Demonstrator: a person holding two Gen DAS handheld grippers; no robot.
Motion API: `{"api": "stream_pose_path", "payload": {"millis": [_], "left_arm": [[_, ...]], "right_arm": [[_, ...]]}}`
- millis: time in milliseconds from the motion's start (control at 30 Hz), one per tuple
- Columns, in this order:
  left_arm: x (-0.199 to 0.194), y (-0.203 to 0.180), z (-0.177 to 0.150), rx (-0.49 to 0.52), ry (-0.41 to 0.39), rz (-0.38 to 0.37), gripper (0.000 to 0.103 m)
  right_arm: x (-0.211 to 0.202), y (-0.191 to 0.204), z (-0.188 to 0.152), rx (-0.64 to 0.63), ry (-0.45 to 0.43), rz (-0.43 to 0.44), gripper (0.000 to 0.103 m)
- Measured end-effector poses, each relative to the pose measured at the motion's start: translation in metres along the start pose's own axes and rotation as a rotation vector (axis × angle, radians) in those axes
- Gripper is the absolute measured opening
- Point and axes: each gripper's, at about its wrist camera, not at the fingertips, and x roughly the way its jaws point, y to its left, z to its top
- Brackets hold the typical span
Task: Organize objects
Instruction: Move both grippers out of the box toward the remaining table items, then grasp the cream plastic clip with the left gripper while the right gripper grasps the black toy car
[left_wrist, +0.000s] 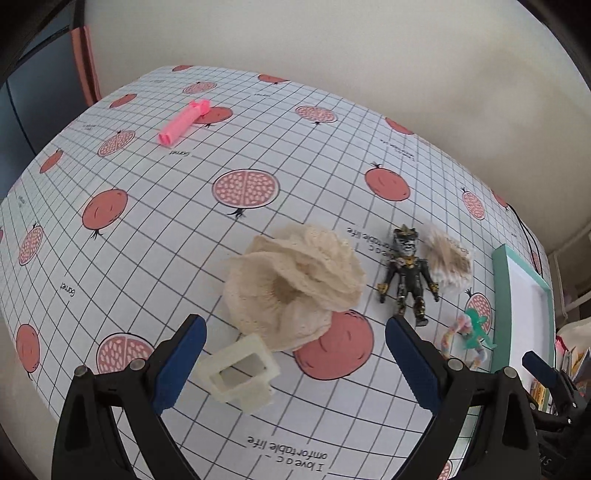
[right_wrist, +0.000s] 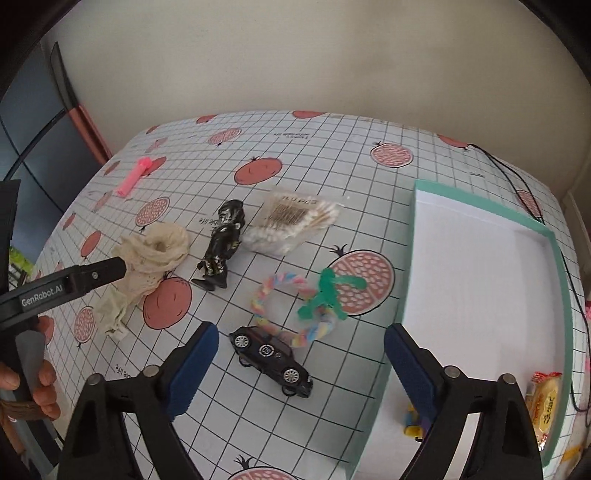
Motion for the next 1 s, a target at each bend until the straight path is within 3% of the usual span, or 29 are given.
{"api": "stream_pose_path", "payload": {"millis": [267,467,700,833,1000], "left_arm": [[0.017,0.029,-0.001,-0.069,0.099,0.010,0.097],[0.020,0.029,-0.005,-0.131,0.133,-0.010,0.097],[0.022,0.014,-0.008,-0.107,0.139,0.036,0.094],[0.020,0.014,-0.009,-0.113,0.134,0.060,0.079],[0.028,0.019,-0.012,-0.152,0.175,0.047,0.064]], "right_arm": [[0.028,0.001,-0.006,0.001,0.115,0.017,0.067],[0.027,0.001,-0.007,0.030,0.113,0.064,0.059],[0.028,0.008,-0.011,0.001,0.135,0.091,0.048],[0.032,0.013,-0.015,-0.025,0.164,0.089,0.038],[0.038,0.021,-0.019,-0.062,0.194,0.088,0.037]]}}
